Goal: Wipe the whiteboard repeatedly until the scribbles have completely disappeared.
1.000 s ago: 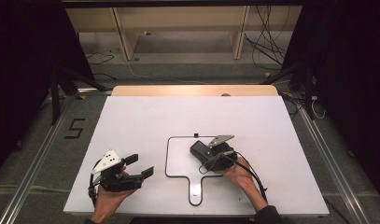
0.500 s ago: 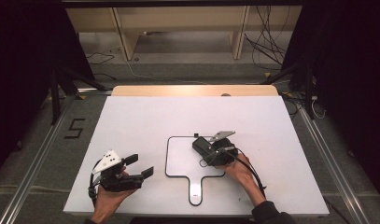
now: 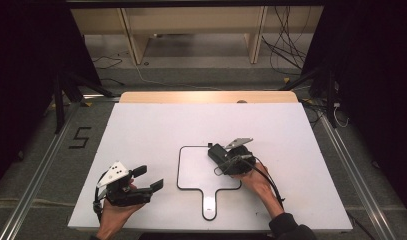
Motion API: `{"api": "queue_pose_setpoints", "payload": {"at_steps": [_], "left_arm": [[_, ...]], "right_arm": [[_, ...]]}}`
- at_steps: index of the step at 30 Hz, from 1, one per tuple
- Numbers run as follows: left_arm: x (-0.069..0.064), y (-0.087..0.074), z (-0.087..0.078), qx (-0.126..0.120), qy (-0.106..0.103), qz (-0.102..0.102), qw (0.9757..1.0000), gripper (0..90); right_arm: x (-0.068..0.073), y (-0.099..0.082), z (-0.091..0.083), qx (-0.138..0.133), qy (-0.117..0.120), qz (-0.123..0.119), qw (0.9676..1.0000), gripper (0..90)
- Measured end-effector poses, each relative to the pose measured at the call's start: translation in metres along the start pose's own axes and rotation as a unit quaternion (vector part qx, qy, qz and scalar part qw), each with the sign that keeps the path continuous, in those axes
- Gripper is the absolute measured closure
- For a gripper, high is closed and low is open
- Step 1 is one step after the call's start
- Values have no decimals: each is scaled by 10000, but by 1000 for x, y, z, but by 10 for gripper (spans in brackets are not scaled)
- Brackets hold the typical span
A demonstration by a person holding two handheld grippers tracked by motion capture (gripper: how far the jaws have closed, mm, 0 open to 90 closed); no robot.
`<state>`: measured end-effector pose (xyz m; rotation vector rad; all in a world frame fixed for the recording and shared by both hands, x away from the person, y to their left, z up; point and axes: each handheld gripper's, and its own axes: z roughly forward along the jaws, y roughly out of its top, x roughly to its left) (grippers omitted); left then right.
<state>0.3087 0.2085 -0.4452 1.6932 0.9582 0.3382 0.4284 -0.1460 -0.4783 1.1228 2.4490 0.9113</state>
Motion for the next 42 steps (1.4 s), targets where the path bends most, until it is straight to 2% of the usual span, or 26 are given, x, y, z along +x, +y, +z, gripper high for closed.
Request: {"api": "queue_pose_setpoints", "payload": {"at_steps": [2,4,6,8,10,11,12,13,15,16,18,19,20,23,25,27,28,29,30,32,34,37,39,42], "left_arm": [[0,0,0,0,-3,-35,10000,157],[1,-1,0,-1,3,-45,10000,157],[0,-1,1,-12,2,-61,10000,157],[0,0,0,10,-6,-33,10000,157],[-1,0,0,15,1,-8,10000,157],[-1,-1,0,13,-1,-14,10000,157],[-1,-1,-1,-1,-4,-12,10000,157],[0,-1,-1,-8,-2,-17,10000,157],[1,-1,-1,-27,-4,-60,10000,157],[1,-1,-1,-14,-9,-56,10000,157],[1,-1,-1,-24,-7,-71,10000,157],[1,-1,-1,-22,-7,-72,10000,157],[1,-1,-1,-18,-11,-59,10000,157],[0,-1,-1,-10,-5,-35,10000,157],[0,-1,0,6,-3,-29,10000,157],[-1,-1,0,5,-4,-24,10000,158],[-1,-1,-1,-2,-7,-18,10000,157],[-1,-1,-1,-11,-6,-10,10000,157],[0,-1,-1,-11,-5,-21,10000,157],[1,-1,-2,-18,-5,-41,10000,157],[1,-1,-2,-37,-3,-65,10000,157],[1,-1,-2,-28,-6,-37,10000,157],[1,-1,-1,-5,-12,-22,10000,158],[0,-1,-1,-5,0,-41,10000,157]], "right_arm": [[5,0,0,23,-127,-135,9998,413],[14,-3,-4,85,69,-213,9997,413],[30,-7,-7,85,252,-500,9984,413],[38,-7,-7,80,300,-658,9973,412],[31,-5,-3,12,309,-530,9981,412],[25,-3,-1,2,173,-472,9987,412],[8,2,2,31,-44,-183,9998,412],[8,2,2,31,-44,-183,9998,412],[-6,4,3,77,-192,26,9998,412],[-9,4,3,74,-187,87,9998,411],[-6,4,3,81,-278,-2,9996,412],[-3,4,2,111,-252,-29,9996,412],[2,3,1,140,-132,-52,9998,412],[27,-1,-4,221,159,-465,9985,412],[36,-2,-5,200,213,-656,9974,411],[31,-1,-3,178,266,-562,9979,411],[25,0,-1,140,143,-515,9985,411],[10,5,3,143,-36,-247,9996,411],[10,5,3,143,-36,-247,9996,411],[-4,7,6,106,-135,-28,9998,411],[-9,10,7,152,-206,40,9997,411],[-5,9,6,171,-281,-10,9995,411],[4,7,3,235,-138,-122,9996,411],[25,2,-2,276,103,-489,9984,411]]}}
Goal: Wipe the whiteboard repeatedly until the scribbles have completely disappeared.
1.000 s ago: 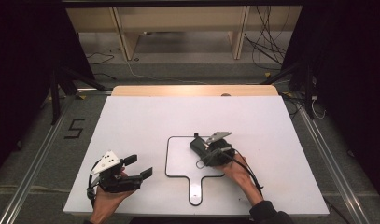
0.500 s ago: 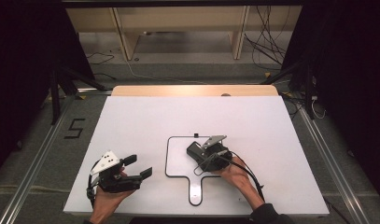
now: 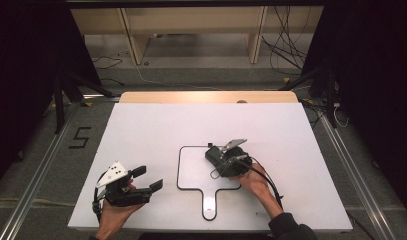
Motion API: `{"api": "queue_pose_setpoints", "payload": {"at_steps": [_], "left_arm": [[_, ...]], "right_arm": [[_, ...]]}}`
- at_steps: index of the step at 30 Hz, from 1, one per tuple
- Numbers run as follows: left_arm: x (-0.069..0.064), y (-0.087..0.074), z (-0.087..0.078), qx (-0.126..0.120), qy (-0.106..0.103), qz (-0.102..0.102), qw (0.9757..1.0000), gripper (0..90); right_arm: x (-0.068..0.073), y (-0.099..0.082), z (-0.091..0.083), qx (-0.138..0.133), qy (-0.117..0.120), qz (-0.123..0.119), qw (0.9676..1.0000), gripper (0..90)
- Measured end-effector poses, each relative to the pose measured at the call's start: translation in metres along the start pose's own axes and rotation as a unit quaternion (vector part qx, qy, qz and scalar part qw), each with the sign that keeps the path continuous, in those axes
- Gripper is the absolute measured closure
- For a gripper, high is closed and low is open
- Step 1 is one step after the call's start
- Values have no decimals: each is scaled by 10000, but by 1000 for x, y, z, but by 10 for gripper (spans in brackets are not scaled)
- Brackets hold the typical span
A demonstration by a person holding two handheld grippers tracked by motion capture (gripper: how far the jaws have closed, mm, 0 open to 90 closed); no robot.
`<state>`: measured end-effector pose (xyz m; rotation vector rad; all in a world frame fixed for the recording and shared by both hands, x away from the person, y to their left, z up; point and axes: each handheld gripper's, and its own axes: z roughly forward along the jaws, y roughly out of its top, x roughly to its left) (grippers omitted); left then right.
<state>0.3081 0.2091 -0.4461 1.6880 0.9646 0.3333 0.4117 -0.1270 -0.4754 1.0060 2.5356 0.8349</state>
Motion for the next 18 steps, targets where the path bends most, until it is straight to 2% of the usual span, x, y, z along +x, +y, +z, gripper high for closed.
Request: {"api": "queue_pose_setpoints", "payload": {"at_steps": [2,3,6,9,11,14,16,18], "left_arm": [[0,0,0,5,7,6,10000,157],[-1,0,0,6,15,8,10000,157],[-1,0,-1,-7,18,28,10000,157],[0,0,-1,-3,1,33,10000,157],[1,0,-1,-8,0,12,10000,157],[0,0,-1,-7,3,21,10000,157],[0,0,-1,-5,4,19,10000,157],[0,0,-1,-2,11,13,10000,157]], "right_arm": [[9,-1,-1,0,45,-187,9998,410],[7,-1,0,-31,41,-191,9998,410],[-7,0,2,-44,-155,13,9999,410],[-30,-2,3,-77,-319,379,9987,410],[-36,-2,3,-80,-376,460,9982,410],[-33,-1,3,-40,-485,398,9980,410],[-29,-2,1,2,-381,394,9985,410],[-17,-3,-2,75,-249,178,9995,410]]}}
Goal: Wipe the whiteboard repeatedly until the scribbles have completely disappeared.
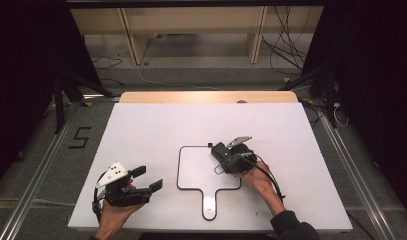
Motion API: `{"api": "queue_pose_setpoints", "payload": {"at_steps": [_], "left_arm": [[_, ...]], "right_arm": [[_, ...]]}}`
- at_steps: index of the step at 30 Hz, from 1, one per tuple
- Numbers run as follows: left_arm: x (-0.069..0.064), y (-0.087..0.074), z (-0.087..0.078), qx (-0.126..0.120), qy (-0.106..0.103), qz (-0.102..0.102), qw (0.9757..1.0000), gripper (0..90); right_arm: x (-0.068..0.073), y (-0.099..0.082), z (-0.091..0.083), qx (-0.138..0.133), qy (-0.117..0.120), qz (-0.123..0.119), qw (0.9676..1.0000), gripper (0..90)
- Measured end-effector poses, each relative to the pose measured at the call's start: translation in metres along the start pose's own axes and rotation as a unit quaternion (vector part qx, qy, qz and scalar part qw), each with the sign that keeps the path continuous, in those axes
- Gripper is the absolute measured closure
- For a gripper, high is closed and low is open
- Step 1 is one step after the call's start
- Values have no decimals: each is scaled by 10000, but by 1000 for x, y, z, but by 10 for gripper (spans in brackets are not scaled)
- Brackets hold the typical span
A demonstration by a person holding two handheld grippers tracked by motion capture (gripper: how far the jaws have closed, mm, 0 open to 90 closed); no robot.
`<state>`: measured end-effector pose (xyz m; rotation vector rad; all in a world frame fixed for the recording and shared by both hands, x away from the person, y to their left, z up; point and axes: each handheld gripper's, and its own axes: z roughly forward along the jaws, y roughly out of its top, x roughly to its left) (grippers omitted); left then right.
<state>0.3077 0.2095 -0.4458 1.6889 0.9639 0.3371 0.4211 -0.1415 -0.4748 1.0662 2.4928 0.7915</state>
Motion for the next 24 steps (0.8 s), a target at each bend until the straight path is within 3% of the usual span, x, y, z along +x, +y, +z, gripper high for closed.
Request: {"api": "queue_pose_setpoints", "payload": {"at_steps": [4,7,9,11,12,20,21,24], "left_arm": [[0,0,1,4,5,-9,10000,157],[-1,0,0,2,-1,9,10000,157],[0,0,0,0,2,4,10000,157],[0,0,0,-5,2,-1,10000,158],[0,0,0,-3,-8,-24,10000,157],[-1,0,0,3,-20,15,10000,157],[-1,0,0,2,-10,8,10000,158],[1,0,0,-6,-2,-44,10000,158]], "right_arm": [[26,-6,-6,5,251,-456,9986,409],[16,-5,-4,-55,183,-297,9994,409],[-1,-3,0,-102,-121,-21,9999,409],[-19,-3,2,-108,-162,326,9993,409],[-23,-2,2,-97,-223,362,9990,409],[-27,5,8,-82,-365,464,9982,409],[-25,4,7,-46,-311,464,9984,409],[-10,-1,0,46,-72,169,9998,409]]}}
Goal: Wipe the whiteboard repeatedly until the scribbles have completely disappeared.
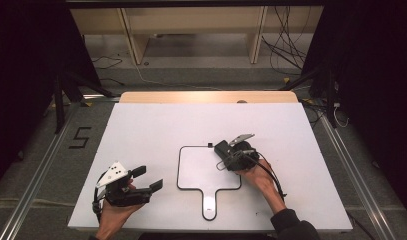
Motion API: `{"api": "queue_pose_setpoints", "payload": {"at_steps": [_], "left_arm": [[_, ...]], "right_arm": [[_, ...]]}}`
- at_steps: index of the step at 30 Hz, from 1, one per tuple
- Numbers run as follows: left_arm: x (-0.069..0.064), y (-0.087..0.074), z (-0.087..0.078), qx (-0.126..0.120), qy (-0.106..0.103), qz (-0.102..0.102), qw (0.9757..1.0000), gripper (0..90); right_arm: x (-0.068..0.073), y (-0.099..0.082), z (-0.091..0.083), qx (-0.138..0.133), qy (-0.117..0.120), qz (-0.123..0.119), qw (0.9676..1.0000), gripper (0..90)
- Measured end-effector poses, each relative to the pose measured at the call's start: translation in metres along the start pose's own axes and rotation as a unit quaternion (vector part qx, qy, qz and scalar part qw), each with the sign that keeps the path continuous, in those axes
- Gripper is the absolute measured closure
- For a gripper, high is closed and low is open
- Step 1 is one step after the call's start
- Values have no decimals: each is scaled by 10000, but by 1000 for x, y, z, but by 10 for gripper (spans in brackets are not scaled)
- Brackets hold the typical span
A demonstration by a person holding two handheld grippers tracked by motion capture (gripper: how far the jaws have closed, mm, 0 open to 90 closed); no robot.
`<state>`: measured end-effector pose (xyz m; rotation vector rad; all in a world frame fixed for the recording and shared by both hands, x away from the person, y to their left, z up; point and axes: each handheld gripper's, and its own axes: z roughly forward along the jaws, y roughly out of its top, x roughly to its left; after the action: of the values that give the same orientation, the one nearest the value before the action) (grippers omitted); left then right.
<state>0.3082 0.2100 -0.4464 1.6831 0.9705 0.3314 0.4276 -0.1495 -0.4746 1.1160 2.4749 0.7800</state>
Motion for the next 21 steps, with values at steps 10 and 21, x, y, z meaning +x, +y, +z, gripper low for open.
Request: {"api": "queue_pose_setpoints", "payload": {"at_steps": [10,21], "left_arm": [[-2,1,0,7,-14,58,10000,158],[-2,1,1,22,-28,48,10000,158]], "right_arm": [[-19,0,4,-143,-264,406,9987,409],[35,-8,-5,-149,277,-303,9990,409]]}}
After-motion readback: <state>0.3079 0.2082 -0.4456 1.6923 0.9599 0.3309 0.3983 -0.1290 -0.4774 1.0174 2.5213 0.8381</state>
